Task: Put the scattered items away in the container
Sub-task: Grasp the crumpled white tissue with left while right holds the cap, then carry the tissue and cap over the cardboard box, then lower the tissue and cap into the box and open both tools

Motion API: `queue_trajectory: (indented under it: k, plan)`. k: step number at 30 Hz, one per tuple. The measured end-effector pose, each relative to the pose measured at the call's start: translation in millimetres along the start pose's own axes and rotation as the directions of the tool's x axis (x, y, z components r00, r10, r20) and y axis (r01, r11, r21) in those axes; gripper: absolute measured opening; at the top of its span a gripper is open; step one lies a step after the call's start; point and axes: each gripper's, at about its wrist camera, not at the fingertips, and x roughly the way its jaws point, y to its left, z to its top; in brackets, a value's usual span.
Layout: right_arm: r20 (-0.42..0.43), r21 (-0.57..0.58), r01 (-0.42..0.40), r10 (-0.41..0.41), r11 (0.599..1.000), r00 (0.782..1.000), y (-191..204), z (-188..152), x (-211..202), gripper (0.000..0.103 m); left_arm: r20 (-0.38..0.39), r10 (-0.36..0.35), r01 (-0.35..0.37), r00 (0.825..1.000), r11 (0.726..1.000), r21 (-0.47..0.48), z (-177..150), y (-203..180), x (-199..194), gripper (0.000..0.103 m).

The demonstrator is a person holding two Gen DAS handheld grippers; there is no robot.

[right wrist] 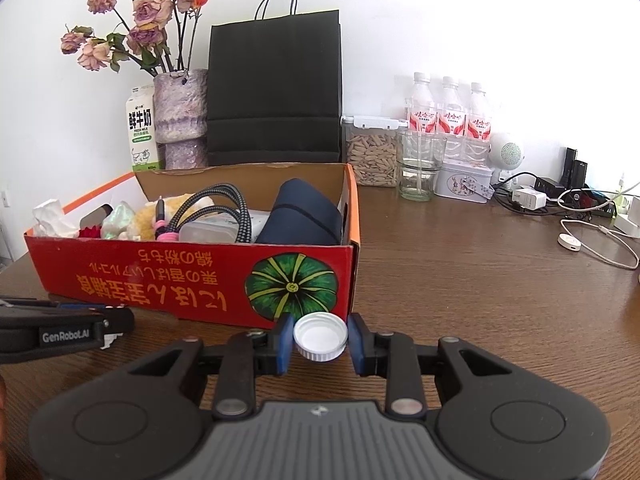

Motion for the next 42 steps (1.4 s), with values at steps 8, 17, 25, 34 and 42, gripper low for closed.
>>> queue_trajectory:
  k: [8, 17, 25, 34, 42]
  plan:
    - [0.014, 0.01, 0.003, -0.003, 1.0, 1.0, -1.4, -0.1, -1.9, 0.028, 0.049, -0.047, 0.047, 0.998, 0.999, 0.004, -3.7, 3.5, -11.9, 0.024]
    - [0.104, 0.007, 0.022, -0.023, 1.0, 0.994, 2.5, -2.7, -16.8, 0.028, 0.12, -0.079, 0.078, 0.99, 0.997, 0.01, -7.1, 7.9, -31.6, 0.024]
    - [0.163, 0.025, -0.023, 0.019, 0.999, 0.986, 21.6, 8.8, -27.5, 0.028, 0.249, -0.106, 0.101, 0.963, 0.994, 0.031, 8.2, 13.5, -54.4, 0.024]
    - [0.256, -0.032, -0.062, 0.068, 0.998, 0.964, 64.7, 52.7, -24.0, 0.028, 0.355, -0.055, 0.059, 0.933, 0.998, -0.001, 49.2, 35.5, -61.4, 0.024]
    - [0.288, -0.036, -0.058, 0.066, 0.998, 0.955, 84.0, 84.8, 7.7, 0.028, 0.362, -0.024, 0.044, 0.932, 0.998, -0.048, 72.1, 58.9, -26.5, 0.024]
